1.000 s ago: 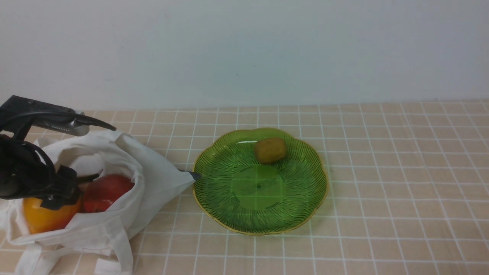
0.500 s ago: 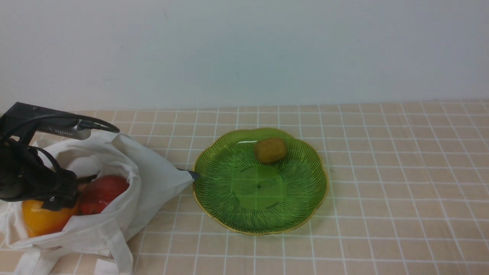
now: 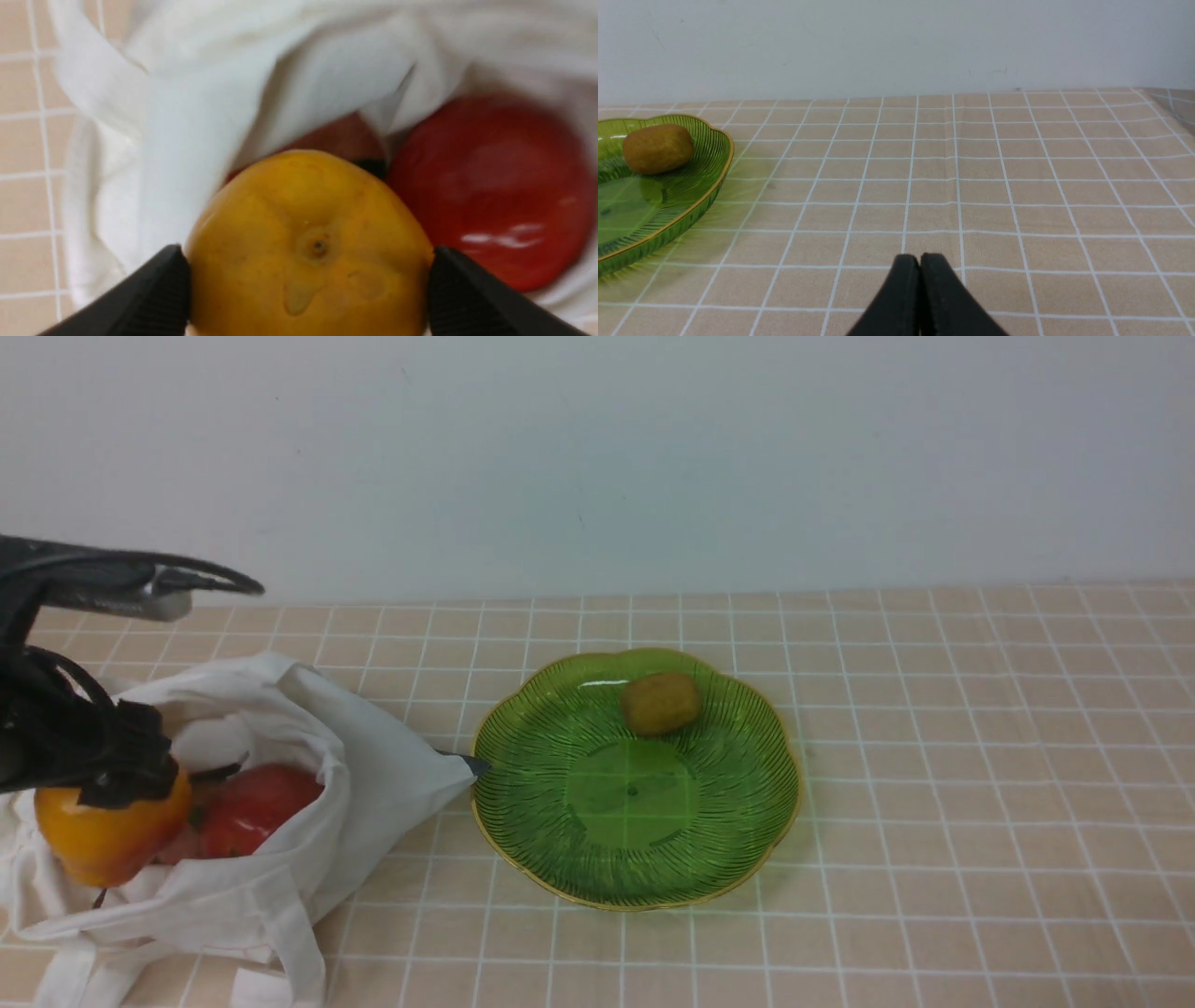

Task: Take the fruit out of the bag on the brown coffee tablecloth and place them on the plate.
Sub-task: 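Reach into the bag and grasp a fruit with the left gripper, then move the fruit from the bag onto the plate with the left gripper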

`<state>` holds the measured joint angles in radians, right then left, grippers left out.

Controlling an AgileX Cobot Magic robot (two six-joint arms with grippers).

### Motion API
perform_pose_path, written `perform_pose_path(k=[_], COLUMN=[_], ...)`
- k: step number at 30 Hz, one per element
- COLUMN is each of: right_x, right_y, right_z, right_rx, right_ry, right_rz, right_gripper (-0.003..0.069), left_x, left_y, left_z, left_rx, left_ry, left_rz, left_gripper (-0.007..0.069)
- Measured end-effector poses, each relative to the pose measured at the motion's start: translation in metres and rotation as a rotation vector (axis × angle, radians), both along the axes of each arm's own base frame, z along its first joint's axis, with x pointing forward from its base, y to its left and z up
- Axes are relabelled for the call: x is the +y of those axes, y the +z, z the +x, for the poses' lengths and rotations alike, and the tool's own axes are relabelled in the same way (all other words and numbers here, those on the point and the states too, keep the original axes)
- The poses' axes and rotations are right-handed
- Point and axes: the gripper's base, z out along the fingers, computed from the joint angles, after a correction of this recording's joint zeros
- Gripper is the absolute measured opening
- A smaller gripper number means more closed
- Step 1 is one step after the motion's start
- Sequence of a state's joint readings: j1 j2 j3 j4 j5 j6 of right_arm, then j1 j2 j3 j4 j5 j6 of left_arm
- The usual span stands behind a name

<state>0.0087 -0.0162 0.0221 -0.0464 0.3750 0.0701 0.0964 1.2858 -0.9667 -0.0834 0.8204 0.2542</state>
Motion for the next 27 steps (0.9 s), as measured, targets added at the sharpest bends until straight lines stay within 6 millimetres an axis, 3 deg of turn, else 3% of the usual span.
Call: perform_pose_path(k=[3, 7, 9, 10, 11, 13, 16, 19, 23, 24, 27], right_x=[0.000, 0.000, 0.000, 0.000, 0.000, 0.000, 0.000, 0.000, 0.000, 0.000, 0.000], right_y=[0.000, 0.000, 0.000, 0.000, 0.000, 0.000, 0.000, 0.000, 0.000, 0.000, 0.000], right_z=[0.000, 0.000, 0.000, 0.000, 0.000, 0.000, 0.000, 0.000, 0.000, 0.000, 0.000], right_rx=[0.000, 0.000, 0.000, 0.000, 0.000, 0.000, 0.000, 0.000, 0.000, 0.000, 0.000], right_ry=[0.000, 0.000, 0.000, 0.000, 0.000, 0.000, 0.000, 0.000, 0.000, 0.000, 0.000], right_rz=[0.000, 0.000, 0.000, 0.000, 0.000, 0.000, 0.000, 0.000, 0.000, 0.000, 0.000], right_gripper=[-0.0014, -0.0014, -0.0014, -0.0014, -0.0014, -0.0014, -0.0014, -0.0014, -0.0014, -0.0014, -0.0014], left_x=[-0.007, -0.017, -0.029, -0.048, -0.048, -0.071, -0.119, -0.149, -0.177, -0.187, -0.196], left_y=[0.025, 0.045, 0.054, 0.059, 0.059, 0.060, 0.049, 0.029, -0.002, -0.022, -0.051], left_z=[-0.012, -0.024, -0.028, -0.030, -0.030, -0.029, -0.017, -0.003, 0.015, 0.027, 0.047], left_rx=[-0.081, -0.156, -0.204, -0.235, -0.235, -0.254, -0.237, -0.202, -0.163, -0.151, -0.126], left_ry=[-0.006, -0.048, -0.107, -0.209, -0.209, -0.316, -0.448, -0.486, -0.476, -0.444, -0.374], left_rz=[-0.058, -0.129, -0.192, -0.247, -0.247, -0.315, -0.433, -0.462, -0.458, -0.446, -0.436], left_gripper=[0.0590, 0.0590, 0.0590, 0.0590, 0.0590, 0.0590, 0.0590, 0.0590, 0.0590, 0.0590, 0.0590])
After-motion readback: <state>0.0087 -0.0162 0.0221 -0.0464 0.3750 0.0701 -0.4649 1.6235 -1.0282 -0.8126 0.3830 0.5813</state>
